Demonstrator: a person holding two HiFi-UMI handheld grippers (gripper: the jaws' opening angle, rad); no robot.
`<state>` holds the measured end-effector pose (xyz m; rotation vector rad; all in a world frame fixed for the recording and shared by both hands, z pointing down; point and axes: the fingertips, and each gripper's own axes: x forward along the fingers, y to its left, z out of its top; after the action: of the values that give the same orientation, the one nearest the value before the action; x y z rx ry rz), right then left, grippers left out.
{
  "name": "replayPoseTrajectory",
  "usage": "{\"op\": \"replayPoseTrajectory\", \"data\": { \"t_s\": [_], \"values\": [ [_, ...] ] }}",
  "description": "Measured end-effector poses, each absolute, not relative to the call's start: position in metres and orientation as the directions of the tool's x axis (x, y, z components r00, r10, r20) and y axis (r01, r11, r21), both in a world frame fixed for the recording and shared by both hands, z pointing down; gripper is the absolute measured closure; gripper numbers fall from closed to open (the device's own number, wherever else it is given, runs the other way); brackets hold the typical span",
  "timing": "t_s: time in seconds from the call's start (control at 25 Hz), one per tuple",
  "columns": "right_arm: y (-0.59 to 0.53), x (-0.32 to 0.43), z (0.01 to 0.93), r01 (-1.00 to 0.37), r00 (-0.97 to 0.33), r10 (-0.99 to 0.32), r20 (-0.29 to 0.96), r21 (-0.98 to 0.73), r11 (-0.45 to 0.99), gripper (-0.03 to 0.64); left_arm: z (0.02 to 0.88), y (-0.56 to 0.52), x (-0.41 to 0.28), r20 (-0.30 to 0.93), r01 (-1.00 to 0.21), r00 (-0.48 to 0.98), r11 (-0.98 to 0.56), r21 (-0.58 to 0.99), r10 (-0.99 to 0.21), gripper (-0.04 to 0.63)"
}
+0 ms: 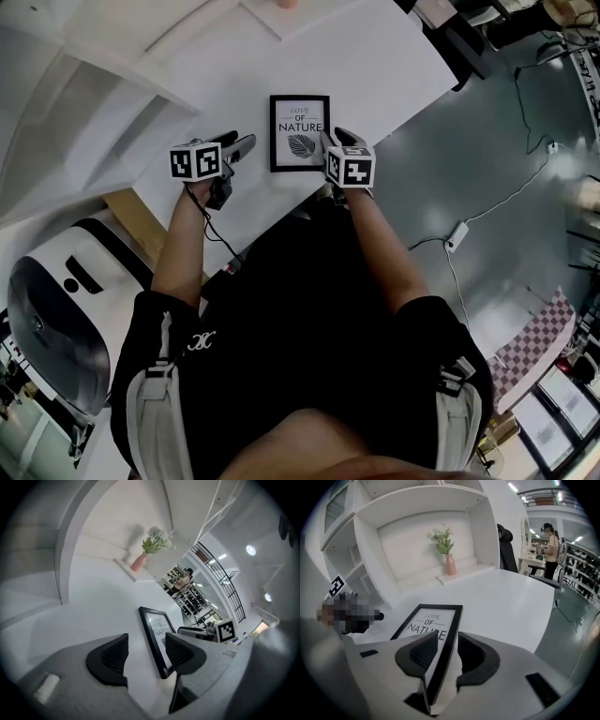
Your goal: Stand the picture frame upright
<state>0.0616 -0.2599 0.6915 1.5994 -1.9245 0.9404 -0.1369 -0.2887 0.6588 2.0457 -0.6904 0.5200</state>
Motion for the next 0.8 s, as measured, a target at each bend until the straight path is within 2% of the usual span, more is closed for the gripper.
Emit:
{"op": "replayPoseTrajectory", "data": {
  "t_s": [0.28, 0.48, 0.8],
  "values": [
    [-0.266, 0.059, 0.713, -0.969, -0.232, -0.584, 0.778, -0.235, 0.073, 0.486, 0.669, -0.296, -0.135, 0.586, -0.641, 0.765, -0.417, 0.645, -0.269, 0.347],
    [-0.270, 0.057, 0.713, -0.972, -0.226, -0.559, 0.798, -0.224, 0.073, 0.514, 0.674, -0.297, -0.134, 0.586, -0.640, 0.765, -0.411, 0.649, -0.266, 0.347],
    [-0.269, 0.058, 0.716, -0.944, -0.300, -0.531, 0.792, -0.326, 0.047, 0.534, 0.676, -0.295, -0.131, 0.588, -0.637, 0.767, -0.418, 0.648, -0.257, 0.346]
  ]
}}
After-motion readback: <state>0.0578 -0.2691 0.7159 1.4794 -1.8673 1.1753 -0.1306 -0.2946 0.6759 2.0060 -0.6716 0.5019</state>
